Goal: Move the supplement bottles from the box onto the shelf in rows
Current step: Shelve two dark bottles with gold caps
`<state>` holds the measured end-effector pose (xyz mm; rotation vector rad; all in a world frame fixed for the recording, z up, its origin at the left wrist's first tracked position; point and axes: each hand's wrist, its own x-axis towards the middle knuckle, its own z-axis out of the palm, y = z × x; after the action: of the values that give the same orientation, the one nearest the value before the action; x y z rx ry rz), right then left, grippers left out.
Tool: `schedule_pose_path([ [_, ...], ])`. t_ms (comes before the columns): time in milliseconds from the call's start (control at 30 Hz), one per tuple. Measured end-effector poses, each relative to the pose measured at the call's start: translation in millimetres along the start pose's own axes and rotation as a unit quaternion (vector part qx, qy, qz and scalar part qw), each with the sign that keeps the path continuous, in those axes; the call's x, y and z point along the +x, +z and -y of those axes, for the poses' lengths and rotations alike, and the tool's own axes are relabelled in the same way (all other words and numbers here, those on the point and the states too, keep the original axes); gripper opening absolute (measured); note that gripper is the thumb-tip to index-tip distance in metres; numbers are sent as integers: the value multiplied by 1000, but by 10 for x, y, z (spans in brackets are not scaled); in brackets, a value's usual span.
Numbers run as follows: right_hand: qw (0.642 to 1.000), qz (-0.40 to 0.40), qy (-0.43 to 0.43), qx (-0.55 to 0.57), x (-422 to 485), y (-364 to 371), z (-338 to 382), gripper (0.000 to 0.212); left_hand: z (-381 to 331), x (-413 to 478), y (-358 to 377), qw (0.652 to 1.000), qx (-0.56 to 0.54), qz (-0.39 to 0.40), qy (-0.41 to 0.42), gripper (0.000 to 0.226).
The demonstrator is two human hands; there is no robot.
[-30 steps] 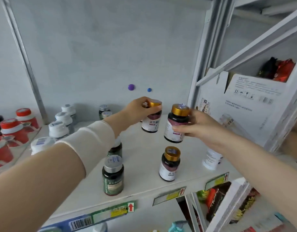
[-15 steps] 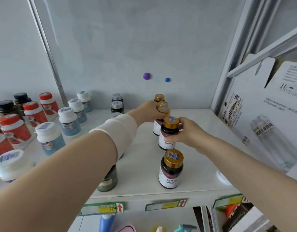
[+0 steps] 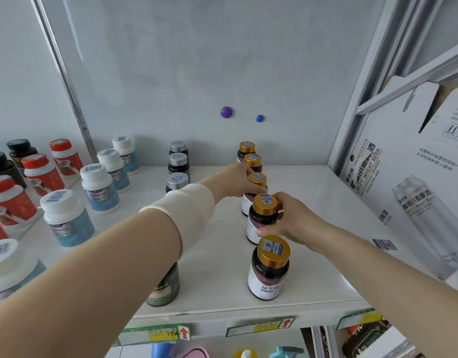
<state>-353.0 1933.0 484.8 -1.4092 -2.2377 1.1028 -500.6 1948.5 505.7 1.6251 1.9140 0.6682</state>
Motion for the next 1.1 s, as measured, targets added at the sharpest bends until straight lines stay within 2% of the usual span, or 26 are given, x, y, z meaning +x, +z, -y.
schedule_pose_path([
  [233,999,15,17,36,0,-7,-16,69,-50,-61,-49,1000,12,0,14,50],
  [333,999,5,21,47,-66,-101,-35,75,-142,-167,-192,999,-10,-31,40,17],
  [400,998,-10,30,48,-159,-201,20,78,-201,-290,-314,997,-1,-61,49,15],
  [500,999,-37,6,38,-342,-333,239,71,-244,-534,-485,988,95,-116,47,42],
  [567,997,-70,-37,-13,-467,-338,421,60,-241,-759,-563,963,223,-148,38,43],
  [667,978,-106,-118,-132,-622,-168,654,54,-191,-1169,-616,878,441,-187,26,38],
  [733,958,-91,-160,-221,-700,40,776,57,-109,-1474,-634,832,519,-196,2,34],
  [867,920,-89,-234,-301,-836,576,1157,52,199,-2126,-811,776,601,-184,-59,41],
  [1000,896,-65,-310,-311,-1029,1197,1791,53,672,-2953,-1228,750,618,-192,-136,40],
  [1100,863,-64,-375,-334,-1217,1794,2359,49,1137,-3654,-1605,727,618,-210,-213,36],
])
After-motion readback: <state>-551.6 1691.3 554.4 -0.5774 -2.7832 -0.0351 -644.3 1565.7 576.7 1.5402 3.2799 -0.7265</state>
